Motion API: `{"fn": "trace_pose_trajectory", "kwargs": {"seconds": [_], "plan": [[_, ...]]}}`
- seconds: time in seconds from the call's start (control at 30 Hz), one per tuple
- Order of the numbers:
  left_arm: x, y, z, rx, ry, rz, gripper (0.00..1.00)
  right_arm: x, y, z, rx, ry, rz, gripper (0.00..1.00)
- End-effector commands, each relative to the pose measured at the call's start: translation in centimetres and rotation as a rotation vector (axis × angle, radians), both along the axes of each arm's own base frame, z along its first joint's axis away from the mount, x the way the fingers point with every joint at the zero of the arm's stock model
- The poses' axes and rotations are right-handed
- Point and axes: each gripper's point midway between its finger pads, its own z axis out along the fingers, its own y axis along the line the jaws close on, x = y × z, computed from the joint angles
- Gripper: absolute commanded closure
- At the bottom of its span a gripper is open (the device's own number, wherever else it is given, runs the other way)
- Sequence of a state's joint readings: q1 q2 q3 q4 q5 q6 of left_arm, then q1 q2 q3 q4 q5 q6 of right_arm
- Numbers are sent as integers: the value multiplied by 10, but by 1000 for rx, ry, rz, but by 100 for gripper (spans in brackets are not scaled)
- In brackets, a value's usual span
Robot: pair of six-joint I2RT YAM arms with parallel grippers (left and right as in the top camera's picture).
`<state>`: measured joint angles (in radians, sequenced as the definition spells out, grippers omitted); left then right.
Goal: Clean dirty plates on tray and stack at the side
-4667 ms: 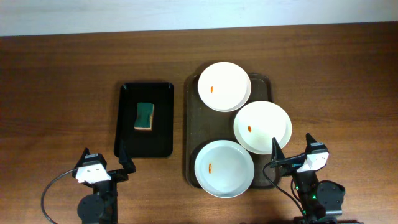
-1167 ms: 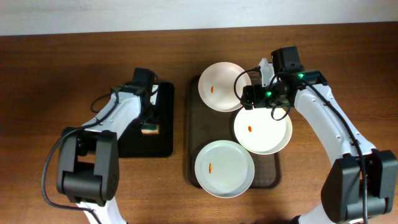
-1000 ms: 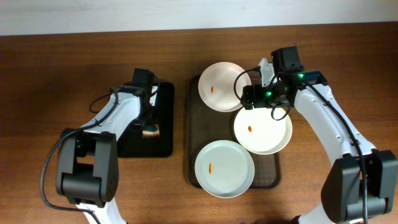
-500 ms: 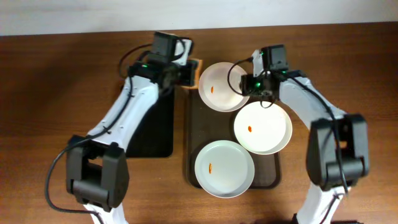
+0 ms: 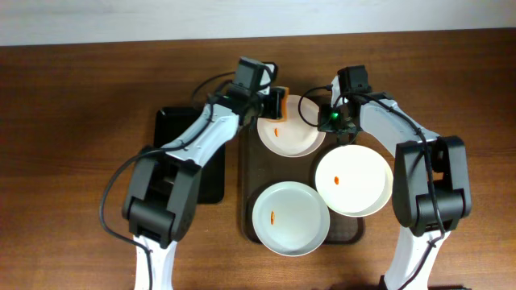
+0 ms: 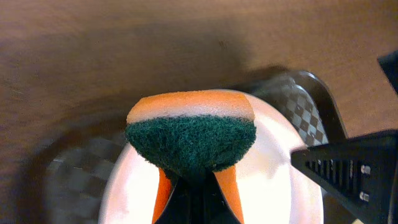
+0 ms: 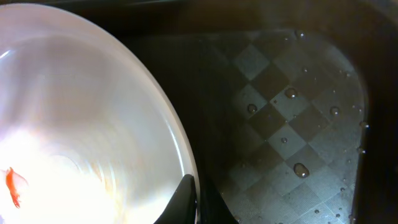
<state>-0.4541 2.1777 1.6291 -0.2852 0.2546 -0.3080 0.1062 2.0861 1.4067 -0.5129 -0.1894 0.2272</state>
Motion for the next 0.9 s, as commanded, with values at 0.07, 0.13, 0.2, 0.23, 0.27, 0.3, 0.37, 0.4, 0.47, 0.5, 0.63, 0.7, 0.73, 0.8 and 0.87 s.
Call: {"fn": "trace_pose_trajectory", "kwargs": {"seconds": [0.07, 0.13, 0.2, 0.23, 0.27, 0.3, 0.37, 0.4, 0.47, 0.5, 0.63, 0.7, 0.73, 0.8, 0.87], "plan": [[-26, -40, -21, -33, 103, 21, 100, -9, -6, -2, 47, 83, -204, 96], [-32, -36, -31, -37, 179, 80, 100, -12, -6, -3, 59, 104, -243, 96], [-35, -34, -49, -18, 215, 92, 100, -14, -6, -4, 57, 111, -243, 96], [-37, -29, -64, 12, 234, 104, 100, -15, -6, -4, 57, 115, -243, 96], [-37, -21, -78, 61, 242, 126, 100, -15, -6, -4, 56, 116, -243, 96], [-39, -13, -90, 123, 232, 109, 100, -16, -6, -4, 55, 121, -243, 96], [-37, 13, -98, 305, 173, 84, 100, -17, -6, -5, 54, 126, -243, 96], [-35, 24, -98, 376, 155, 88, 100, -18, -6, -5, 53, 128, -244, 96], [-30, 46, -93, 528, 111, 76, 100, -18, -6, -5, 53, 131, -244, 96], [-26, 54, -88, 588, 80, 68, 100, -19, -6, -5, 52, 134, -244, 96], [-7, 82, -56, 822, -32, 121, 100, -23, -7, -6, 48, 148, -244, 96], [-3, 73, -33, 841, -63, 125, 100, -23, -7, -6, 48, 148, -245, 96], [-3, 68, -23, 840, -67, 118, 100, -23, -7, -6, 48, 148, -244, 96], [-2, 62, -4, 827, -67, 137, 100, -23, -7, -6, 47, 148, -241, 96], [-4, 55, 8, 767, -41, 140, 100, -23, -7, -7, 46, 151, -241, 96]]}}
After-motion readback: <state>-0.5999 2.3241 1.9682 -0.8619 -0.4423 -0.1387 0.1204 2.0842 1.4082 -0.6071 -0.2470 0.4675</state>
